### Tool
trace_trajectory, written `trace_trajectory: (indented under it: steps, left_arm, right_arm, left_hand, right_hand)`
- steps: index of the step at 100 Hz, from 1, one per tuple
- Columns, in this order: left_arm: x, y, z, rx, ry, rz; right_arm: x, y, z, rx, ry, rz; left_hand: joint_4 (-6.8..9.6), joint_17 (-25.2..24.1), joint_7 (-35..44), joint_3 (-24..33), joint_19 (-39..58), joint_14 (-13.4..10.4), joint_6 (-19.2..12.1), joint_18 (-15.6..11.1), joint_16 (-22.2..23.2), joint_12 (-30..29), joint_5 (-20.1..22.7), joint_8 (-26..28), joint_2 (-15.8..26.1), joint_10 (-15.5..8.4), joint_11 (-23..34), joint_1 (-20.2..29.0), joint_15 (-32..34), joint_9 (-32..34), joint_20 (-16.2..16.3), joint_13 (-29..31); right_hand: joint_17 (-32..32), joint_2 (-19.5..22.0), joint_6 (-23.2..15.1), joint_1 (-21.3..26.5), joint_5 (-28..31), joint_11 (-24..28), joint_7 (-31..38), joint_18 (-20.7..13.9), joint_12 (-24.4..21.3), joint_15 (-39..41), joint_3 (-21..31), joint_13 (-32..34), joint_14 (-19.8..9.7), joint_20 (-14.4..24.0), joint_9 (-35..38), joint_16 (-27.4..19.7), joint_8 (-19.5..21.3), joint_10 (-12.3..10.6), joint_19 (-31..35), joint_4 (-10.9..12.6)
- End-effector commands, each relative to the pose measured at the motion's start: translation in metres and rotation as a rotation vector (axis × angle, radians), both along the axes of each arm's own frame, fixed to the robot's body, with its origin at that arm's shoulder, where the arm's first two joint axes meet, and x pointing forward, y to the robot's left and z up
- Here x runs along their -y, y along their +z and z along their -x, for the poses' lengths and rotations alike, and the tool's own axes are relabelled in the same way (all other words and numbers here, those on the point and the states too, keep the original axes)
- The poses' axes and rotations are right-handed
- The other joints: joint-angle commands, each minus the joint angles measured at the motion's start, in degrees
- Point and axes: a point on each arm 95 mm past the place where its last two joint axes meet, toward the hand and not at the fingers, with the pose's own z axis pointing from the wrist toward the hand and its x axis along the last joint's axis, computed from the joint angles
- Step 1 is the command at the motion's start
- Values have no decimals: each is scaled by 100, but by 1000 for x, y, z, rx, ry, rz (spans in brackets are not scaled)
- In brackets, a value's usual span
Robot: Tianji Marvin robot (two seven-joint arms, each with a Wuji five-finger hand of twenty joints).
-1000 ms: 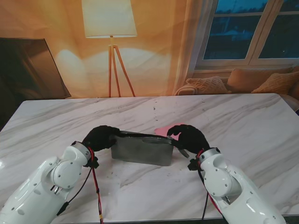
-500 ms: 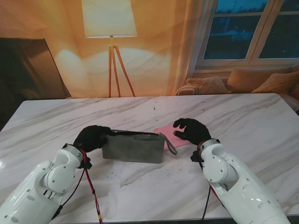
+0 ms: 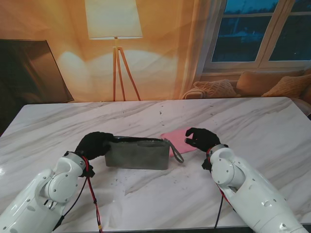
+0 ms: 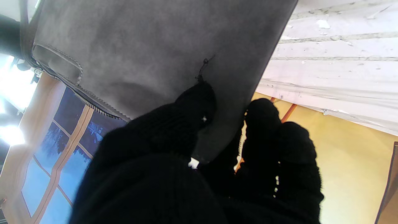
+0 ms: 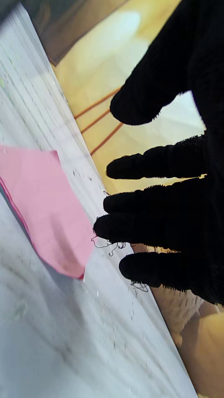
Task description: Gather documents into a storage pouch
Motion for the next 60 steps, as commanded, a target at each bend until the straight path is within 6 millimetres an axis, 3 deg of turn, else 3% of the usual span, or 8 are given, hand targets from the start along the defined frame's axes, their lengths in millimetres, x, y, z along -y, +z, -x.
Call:
trace_trajectory:
  steps: [1,8,25,48,60]
  left_arm:
    - [4,0,2,-14,-9,6]
    - [4,-1,2,-16,-9,9]
    - [5,-1,2,-21,-10,10]
    - [6,-2,1,-26,-13,11]
    - [6,-3,1,-28,-15,11]
  right_arm:
    - [4,-6,-3,-14,-34,19]
    - [6,-10,-7,-8,-64,45]
    - [12,-17,-15,-36,-135,94]
    - [18,-25,-27,-50,-223,154]
    - [19,-31,-31,-63,-261,171]
  left_hand:
    - [-7,-11,591,295,119,321,90,-265,80,140,305,379,75,-127,196,358,105,296,123,230]
    - [-9,-22,591,295,110,319,93,-270,82,140,313,387,79,-130,195,359,101,288,122,230]
    - [-13,-18,589,297,106,318,88,-260,86,141,316,404,78,-134,202,361,97,295,121,231]
    - [-16,-15,583,306,99,319,88,-262,92,139,317,419,67,-131,206,357,93,299,117,233]
    - [-23,-16,585,313,95,318,87,-259,94,139,318,431,69,-136,211,352,92,301,114,233]
  right_hand:
    - [180,-364,84,-268,-273,411,31,-117,405,680,426,-117,-216,401,-203,383,133,56,577,130]
    - [487,-738,162,-430,-247,766,195,-145,744,1262,781,117,-292,577,-103,622,217,119,1304,83]
    - [920,-1134,300,-806,-149,1306,641,-240,1231,1806,879,719,-321,751,132,1039,463,291,2512,78]
    - [1785,-1273,251,-805,362,1753,1679,-134,1519,2296,605,1516,-353,988,704,1303,1102,448,3086,76]
    - [1876,-1250,173,-811,568,1774,1999,-82,1525,2333,688,1612,-304,944,818,1229,1288,472,3096,88]
